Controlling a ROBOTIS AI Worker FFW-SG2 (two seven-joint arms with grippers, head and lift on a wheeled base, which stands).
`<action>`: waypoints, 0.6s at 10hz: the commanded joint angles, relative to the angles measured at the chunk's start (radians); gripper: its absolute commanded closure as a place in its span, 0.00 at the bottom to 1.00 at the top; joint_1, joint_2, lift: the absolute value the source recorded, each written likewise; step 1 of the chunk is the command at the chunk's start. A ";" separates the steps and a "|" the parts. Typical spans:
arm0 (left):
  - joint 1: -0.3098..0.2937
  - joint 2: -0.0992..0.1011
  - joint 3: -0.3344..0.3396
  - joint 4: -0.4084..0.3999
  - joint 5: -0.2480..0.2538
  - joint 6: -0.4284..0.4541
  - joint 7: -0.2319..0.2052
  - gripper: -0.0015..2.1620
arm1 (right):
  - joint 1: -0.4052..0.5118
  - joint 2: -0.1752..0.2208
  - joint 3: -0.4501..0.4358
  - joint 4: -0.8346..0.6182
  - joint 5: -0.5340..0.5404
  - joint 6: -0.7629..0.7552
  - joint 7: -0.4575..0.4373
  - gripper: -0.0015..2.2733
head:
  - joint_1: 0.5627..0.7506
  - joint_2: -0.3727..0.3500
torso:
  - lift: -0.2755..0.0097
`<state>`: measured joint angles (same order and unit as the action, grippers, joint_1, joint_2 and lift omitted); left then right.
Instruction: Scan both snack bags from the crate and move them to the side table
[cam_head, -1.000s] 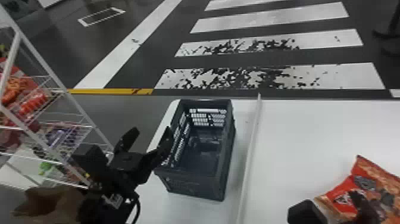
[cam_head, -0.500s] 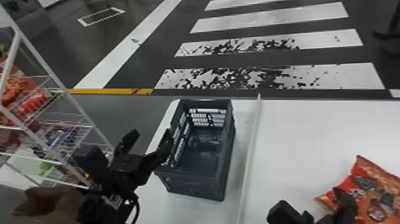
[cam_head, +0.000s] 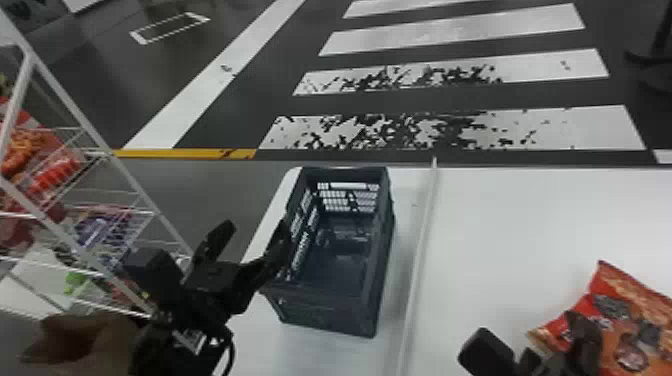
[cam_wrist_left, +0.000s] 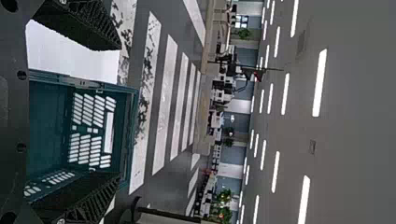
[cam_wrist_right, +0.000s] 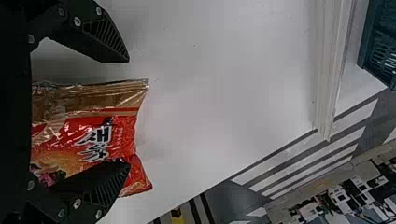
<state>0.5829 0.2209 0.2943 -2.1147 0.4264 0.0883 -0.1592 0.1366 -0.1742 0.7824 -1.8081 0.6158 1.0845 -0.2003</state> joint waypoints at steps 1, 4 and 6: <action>-0.001 0.002 0.000 0.007 0.000 -0.003 -0.003 0.01 | -0.023 0.002 0.000 0.026 -0.004 0.013 0.009 0.23 | 0.70 0.98 | 0.63; -0.011 0.002 0.003 0.024 0.000 -0.009 -0.008 0.01 | -0.026 -0.015 -0.017 0.041 -0.019 -0.005 0.015 0.99 | 0.70 0.96 | 0.63; -0.028 0.000 -0.006 0.035 0.000 -0.009 -0.011 0.01 | 0.046 -0.034 -0.074 -0.040 -0.034 -0.149 0.016 0.99 | 0.70 0.95 | 0.63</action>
<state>0.5609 0.2223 0.2917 -2.0843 0.4264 0.0788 -0.1703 0.1559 -0.2007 0.7310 -1.8147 0.5890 0.9828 -0.1841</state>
